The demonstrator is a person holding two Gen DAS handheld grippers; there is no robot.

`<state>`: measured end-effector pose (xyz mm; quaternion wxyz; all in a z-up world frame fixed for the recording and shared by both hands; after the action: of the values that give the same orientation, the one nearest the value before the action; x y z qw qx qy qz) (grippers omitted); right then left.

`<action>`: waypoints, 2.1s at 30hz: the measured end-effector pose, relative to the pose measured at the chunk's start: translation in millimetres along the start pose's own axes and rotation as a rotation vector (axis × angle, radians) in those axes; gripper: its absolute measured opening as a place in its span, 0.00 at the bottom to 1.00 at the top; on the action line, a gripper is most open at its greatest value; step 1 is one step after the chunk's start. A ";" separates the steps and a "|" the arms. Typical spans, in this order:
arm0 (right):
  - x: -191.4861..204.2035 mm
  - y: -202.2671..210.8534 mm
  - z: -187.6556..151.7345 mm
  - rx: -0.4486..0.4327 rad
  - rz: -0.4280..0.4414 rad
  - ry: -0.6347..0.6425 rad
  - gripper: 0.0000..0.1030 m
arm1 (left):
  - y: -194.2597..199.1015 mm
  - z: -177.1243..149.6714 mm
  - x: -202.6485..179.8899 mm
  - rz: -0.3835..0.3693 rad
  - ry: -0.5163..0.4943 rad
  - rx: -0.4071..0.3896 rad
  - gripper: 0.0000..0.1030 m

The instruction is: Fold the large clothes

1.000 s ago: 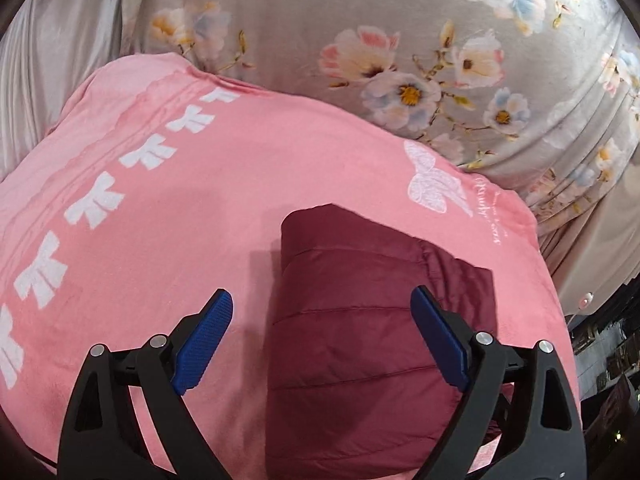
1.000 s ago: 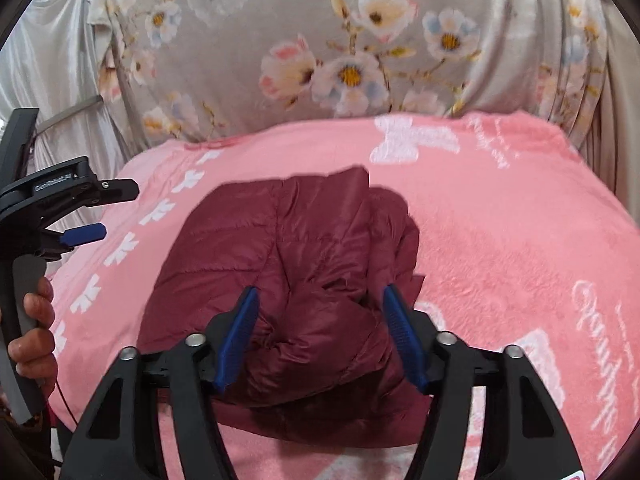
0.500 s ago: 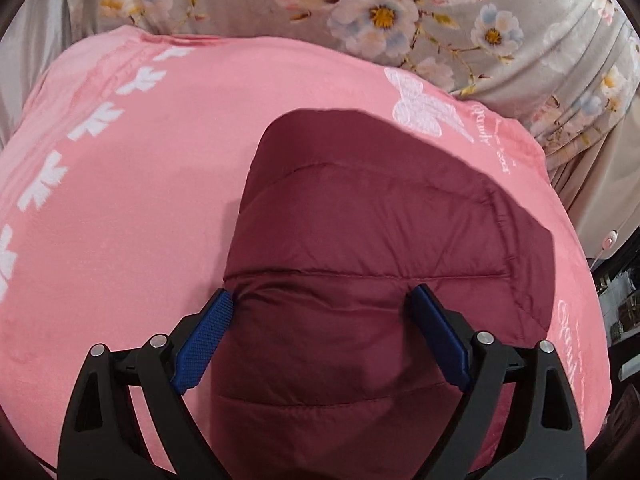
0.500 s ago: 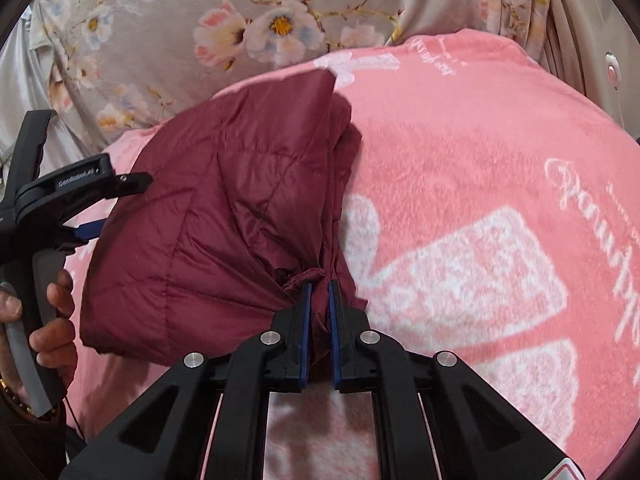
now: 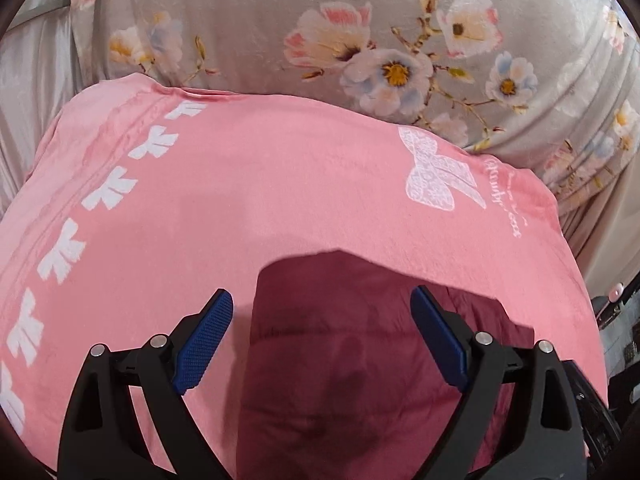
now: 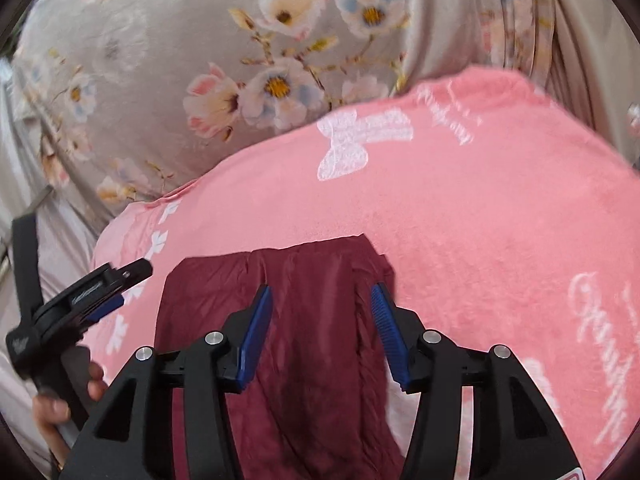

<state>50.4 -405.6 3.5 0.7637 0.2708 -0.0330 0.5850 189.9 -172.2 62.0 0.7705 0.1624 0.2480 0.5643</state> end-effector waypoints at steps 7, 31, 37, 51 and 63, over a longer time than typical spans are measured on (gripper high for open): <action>-4.1 -65.1 -8.5 0.119 -0.001 -0.077 0.05 | -31.1 7.3 9.1 0.031 0.033 0.049 0.85; -42.9 -107.5 -49.7 0.076 -0.109 0.052 0.03 | -103.1 -64.6 -26.1 0.084 -0.050 0.108 0.94; -40.2 -110.5 -55.7 0.080 -0.110 0.056 0.03 | -108.9 -73.1 -32.1 0.117 -0.095 0.083 0.95; -48.1 -72.5 -46.4 0.074 -0.049 0.019 0.15 | -96.1 -72.3 -29.7 0.099 -0.121 0.090 0.95; -66.6 54.1 -109.8 0.153 0.038 0.002 0.68 | 23.3 -130.9 22.1 -0.079 0.014 0.198 0.95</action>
<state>-49.0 -405.1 -94.1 0.7295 0.3272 0.0075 0.6006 102.9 -147.8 -37.9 0.7707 0.2236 0.3142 0.5073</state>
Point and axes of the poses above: each gripper's, at about its wrist camera, not at the fingertips, and y roughly against the way its jaws point, x to its left, z to its top, the point moved 2 cm from there along -y, roughly the way its jaws point, and after that the axes turned 14 degrees about -x, right-handed, at the moved point
